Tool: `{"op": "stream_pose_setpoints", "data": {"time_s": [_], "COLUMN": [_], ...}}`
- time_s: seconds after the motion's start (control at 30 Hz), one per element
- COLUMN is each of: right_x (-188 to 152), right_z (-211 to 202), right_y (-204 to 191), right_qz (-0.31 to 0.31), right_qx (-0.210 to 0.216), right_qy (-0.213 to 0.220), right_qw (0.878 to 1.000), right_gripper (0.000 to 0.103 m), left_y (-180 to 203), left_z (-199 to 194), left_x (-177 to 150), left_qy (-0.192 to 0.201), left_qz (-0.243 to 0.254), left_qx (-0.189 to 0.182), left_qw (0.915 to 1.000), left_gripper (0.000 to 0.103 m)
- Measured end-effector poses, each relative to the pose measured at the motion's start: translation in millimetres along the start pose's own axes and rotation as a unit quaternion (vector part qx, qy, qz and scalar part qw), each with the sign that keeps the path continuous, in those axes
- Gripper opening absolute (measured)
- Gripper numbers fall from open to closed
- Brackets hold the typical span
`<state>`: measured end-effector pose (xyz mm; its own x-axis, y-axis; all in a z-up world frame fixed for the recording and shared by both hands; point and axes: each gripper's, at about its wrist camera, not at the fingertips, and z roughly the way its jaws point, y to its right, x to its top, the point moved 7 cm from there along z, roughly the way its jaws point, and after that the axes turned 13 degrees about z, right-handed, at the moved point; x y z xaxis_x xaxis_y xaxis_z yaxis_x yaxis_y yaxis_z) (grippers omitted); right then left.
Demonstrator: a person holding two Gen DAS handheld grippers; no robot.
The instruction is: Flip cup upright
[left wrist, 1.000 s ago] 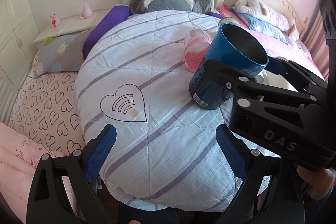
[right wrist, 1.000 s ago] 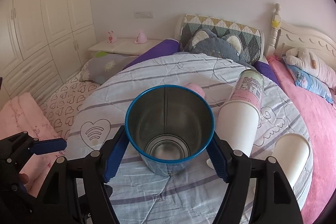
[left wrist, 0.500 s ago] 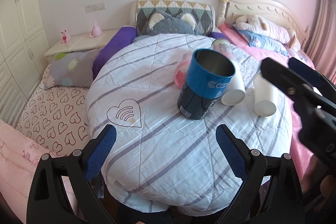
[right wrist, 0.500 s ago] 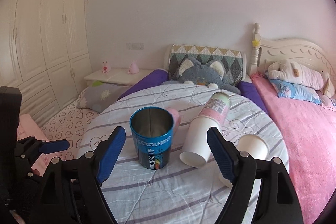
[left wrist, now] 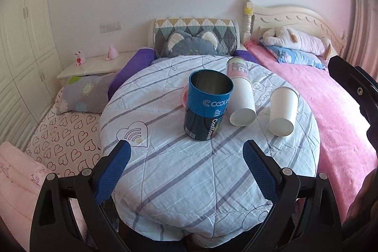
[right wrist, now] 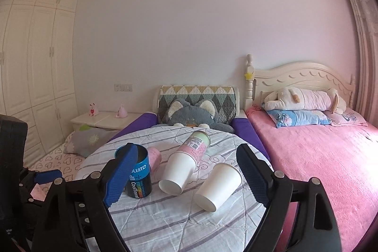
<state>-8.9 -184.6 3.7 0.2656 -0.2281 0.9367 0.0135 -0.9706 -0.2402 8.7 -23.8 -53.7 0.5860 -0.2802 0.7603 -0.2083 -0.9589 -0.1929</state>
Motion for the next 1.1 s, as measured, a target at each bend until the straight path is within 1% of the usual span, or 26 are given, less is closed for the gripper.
{"op": "stream_pose_setpoints", "data": {"time_s": [0.17,0.33,0.67,1.03,1.1], "right_x": [-4,-8,-13,-17,-18], "right_z": [-1,0,5,10,12], "right_y": [6,11,17,19,19], "right_qz": [0.008,0.012,0.020,0.022,0.022], "right_qx": [0.000,-0.005,-0.009,-0.008,-0.009], "right_qy": [-0.002,-0.009,-0.024,-0.035,-0.037], "right_qw": [1.000,1.000,0.999,0.999,0.999], "right_gripper": [0.087,0.087,0.087,0.087,0.087], "left_y": [5,7,12,10,9], "left_z": [-2,0,4,6,7], "left_x": [2,3,2,3,3], "left_qy": [0.004,0.003,-0.001,-0.002,0.000], "left_qz": [0.011,0.011,0.019,0.014,0.013], "left_qx": [0.009,0.015,0.017,0.016,0.011], "left_qw": [0.9999,0.9998,0.9997,0.9998,0.9999], "left_gripper": [0.097,0.097,0.097,0.097,0.097]}}
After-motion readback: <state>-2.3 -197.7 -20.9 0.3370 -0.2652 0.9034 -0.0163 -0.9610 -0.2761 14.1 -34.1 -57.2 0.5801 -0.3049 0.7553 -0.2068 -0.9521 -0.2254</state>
